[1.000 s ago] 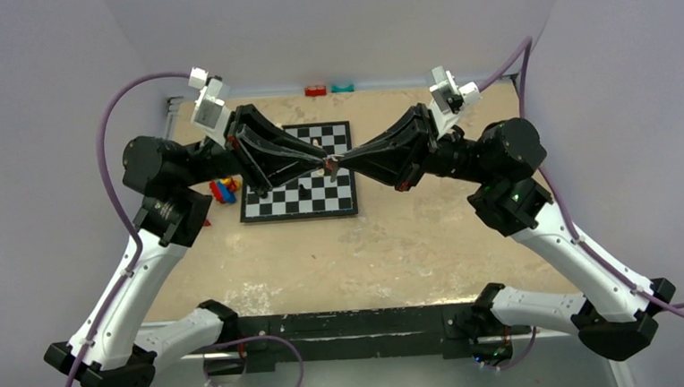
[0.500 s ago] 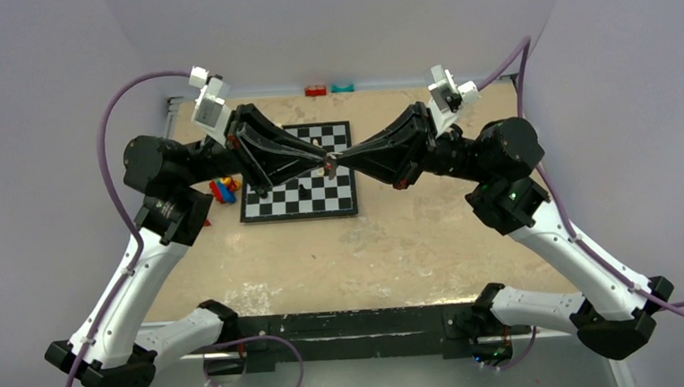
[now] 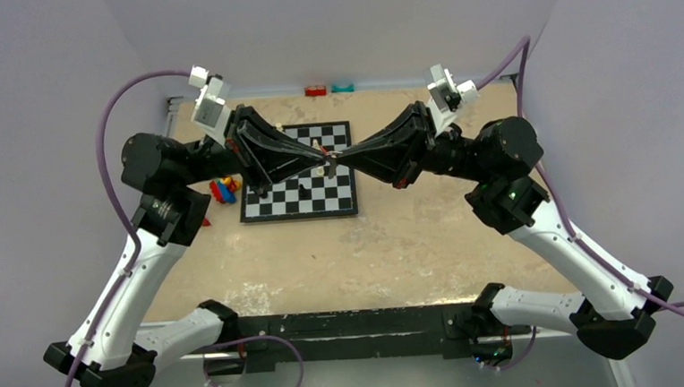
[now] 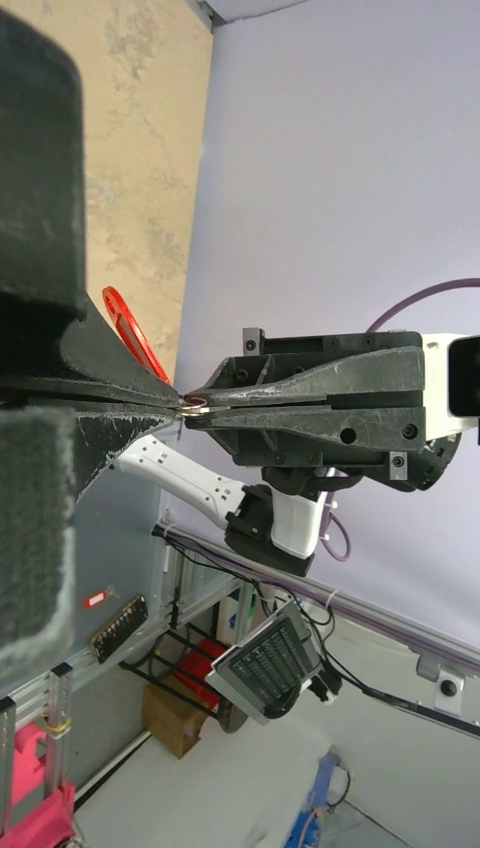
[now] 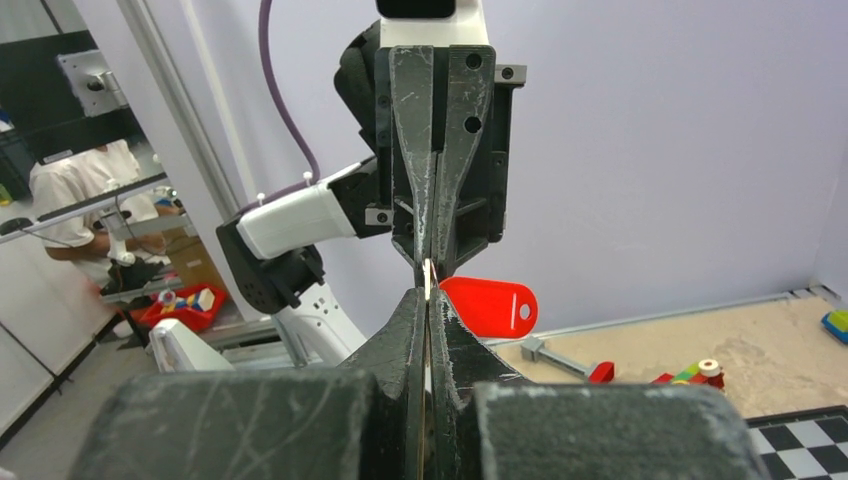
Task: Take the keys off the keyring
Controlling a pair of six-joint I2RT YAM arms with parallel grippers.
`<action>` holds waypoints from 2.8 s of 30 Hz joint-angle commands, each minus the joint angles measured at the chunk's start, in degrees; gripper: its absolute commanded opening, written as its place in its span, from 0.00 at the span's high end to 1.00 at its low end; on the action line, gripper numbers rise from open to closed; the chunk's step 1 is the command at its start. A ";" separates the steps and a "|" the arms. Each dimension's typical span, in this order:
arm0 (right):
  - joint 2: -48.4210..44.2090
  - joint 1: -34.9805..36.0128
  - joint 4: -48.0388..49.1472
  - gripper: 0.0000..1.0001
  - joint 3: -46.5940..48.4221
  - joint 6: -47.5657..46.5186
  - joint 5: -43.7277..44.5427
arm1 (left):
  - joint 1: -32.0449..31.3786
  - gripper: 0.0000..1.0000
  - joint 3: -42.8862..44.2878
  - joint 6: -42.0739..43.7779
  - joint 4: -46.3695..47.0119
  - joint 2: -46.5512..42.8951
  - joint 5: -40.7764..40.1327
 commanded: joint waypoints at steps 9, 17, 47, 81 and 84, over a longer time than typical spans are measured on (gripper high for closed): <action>1.83 -0.04 -8.35 1.00 6.07 -3.79 1.44 | -0.18 1.00 6.76 10.47 -14.83 0.05 -0.85; 4.62 0.05 -18.33 1.00 10.67 -7.64 3.40 | -0.18 1.00 13.30 22.85 -34.32 1.73 -4.68; 10.06 0.40 -37.56 1.00 15.17 -14.94 11.42 | -1.26 1.00 20.59 41.49 -59.44 7.15 -18.43; 3.90 -0.87 -26.62 1.00 9.12 -9.52 3.15 | -8.89 0.44 19.74 40.14 -54.88 0.70 -28.25; 2.06 -2.57 -19.97 1.00 6.42 -5.76 -1.18 | -7.70 0.44 19.05 37.79 -52.03 -1.28 -24.62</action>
